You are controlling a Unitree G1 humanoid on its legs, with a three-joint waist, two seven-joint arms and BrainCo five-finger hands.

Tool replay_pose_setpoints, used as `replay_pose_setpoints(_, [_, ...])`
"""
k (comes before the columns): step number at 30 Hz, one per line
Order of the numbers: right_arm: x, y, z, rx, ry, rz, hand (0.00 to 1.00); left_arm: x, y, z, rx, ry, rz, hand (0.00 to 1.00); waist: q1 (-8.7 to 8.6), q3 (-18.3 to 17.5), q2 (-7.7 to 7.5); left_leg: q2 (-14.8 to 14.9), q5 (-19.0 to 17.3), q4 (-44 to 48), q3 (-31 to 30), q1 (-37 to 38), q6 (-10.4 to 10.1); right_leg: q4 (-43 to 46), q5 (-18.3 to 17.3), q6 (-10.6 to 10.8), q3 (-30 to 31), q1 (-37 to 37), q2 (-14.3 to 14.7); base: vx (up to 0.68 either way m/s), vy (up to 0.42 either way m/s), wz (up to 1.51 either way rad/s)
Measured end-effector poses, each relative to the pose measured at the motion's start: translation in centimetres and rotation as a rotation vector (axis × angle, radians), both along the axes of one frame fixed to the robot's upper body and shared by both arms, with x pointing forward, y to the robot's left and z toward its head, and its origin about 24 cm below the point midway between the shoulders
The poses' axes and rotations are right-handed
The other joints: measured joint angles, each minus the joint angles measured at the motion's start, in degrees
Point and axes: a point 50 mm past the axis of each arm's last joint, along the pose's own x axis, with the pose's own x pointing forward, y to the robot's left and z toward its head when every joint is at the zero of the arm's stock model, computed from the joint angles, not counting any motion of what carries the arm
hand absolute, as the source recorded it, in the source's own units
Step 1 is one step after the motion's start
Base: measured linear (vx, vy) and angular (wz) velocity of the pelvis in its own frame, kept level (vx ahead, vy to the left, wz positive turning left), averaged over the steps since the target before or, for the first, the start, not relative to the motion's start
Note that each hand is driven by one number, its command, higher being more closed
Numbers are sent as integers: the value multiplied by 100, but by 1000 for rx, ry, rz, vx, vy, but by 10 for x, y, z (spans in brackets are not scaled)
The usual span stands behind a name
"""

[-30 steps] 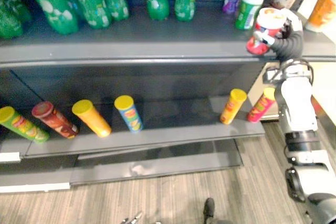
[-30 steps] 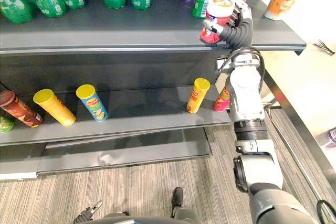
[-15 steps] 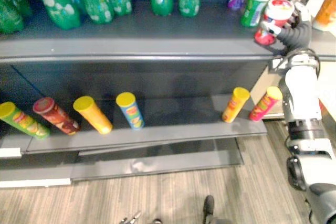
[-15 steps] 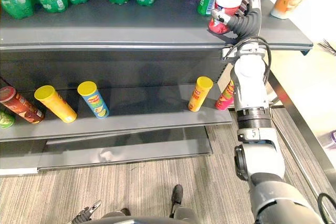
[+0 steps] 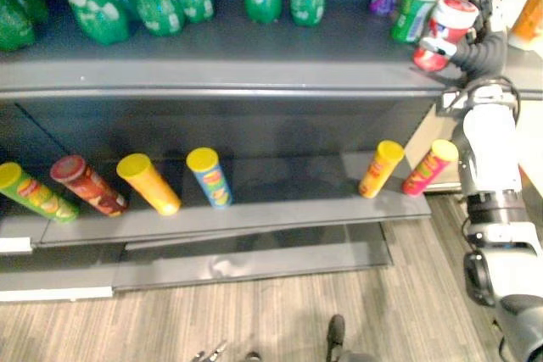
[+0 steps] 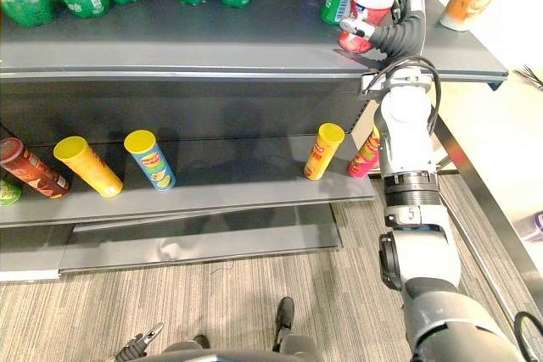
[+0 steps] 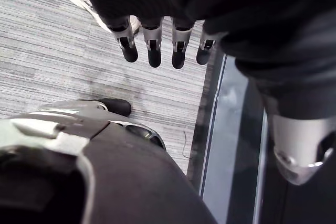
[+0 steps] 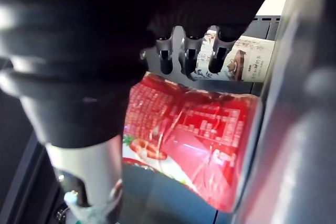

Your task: Put the gum and the chips on the shelf.

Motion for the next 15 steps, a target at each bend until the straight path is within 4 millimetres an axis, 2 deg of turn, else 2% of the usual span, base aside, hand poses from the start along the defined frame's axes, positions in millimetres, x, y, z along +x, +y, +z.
replay_pose_setpoints(12, [1,-1,-2,12,24,0,0,1,1,0,3,-1,1,0,-16,13,-19,44,-9,2,59,104,-10,0,1,-1,59,72,26,-1,-3,-2])
replay_pose_setpoints(15, [-7,-2,-1,18,-7,4,0,0,1,0,2,-2,10,0,-25,13,-19,53,-10,3,87,106,-11,0,3,-2,80,63,47,-8,-17,-4])
